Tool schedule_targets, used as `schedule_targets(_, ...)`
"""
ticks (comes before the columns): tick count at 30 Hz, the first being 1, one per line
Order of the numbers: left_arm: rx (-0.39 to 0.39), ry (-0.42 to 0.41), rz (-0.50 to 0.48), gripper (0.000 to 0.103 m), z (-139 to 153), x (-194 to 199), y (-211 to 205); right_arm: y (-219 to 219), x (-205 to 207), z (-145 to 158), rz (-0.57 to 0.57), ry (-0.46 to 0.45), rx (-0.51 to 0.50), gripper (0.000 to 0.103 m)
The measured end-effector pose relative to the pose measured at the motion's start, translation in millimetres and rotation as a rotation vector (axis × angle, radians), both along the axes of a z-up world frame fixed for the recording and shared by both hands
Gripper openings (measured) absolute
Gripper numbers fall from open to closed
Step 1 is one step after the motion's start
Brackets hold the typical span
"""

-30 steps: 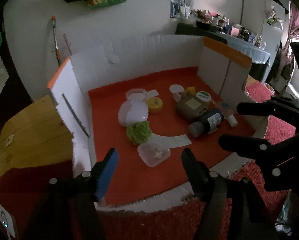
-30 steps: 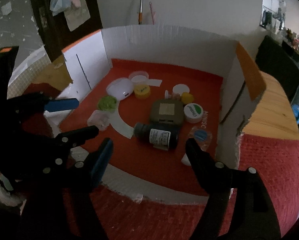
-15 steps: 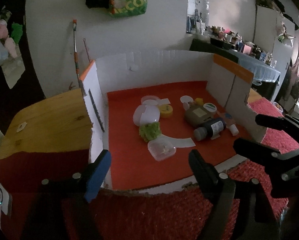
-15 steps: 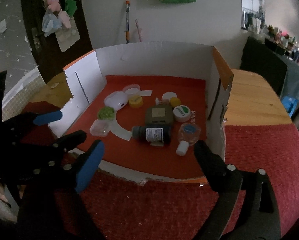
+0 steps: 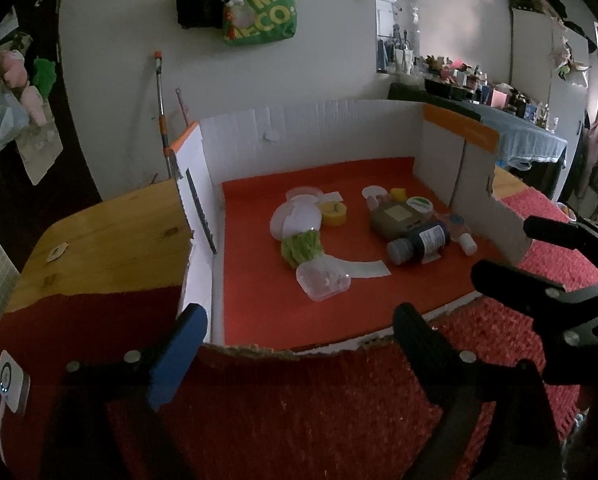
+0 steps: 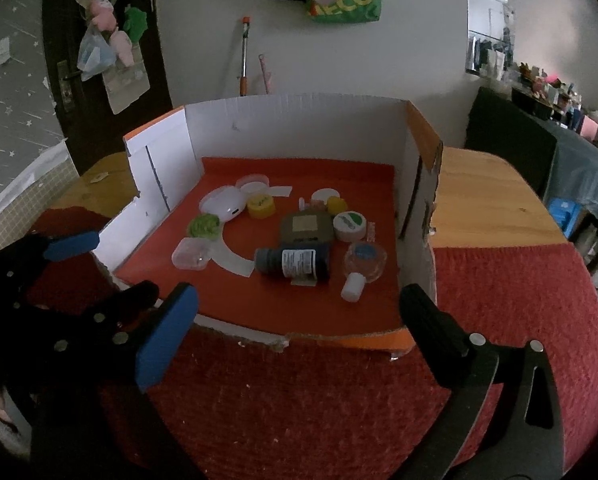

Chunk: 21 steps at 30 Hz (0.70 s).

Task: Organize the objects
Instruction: 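Withdraw both tools out of the box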

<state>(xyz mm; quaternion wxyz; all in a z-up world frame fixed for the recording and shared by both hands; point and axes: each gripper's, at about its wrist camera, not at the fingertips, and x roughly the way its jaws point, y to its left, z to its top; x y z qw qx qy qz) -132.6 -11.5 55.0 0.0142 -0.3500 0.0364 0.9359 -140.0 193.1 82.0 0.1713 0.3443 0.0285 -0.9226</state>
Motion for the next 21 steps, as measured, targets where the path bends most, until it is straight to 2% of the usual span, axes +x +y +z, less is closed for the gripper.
schedule_targets(7, 0.016, -0.006, 0.010, 0.103, -3.3, 3.1, -3.0, -0.6, 4.0, -2.7, -0.007, 0.024, 0.001, 0.103)
schedule_targets(21, 0.001, 0.001, 0.014, 0.103, -7.2, 8.4, -1.9, -5.4, 7.1, -7.3, -0.028, 0.068, 0.028, 0.103)
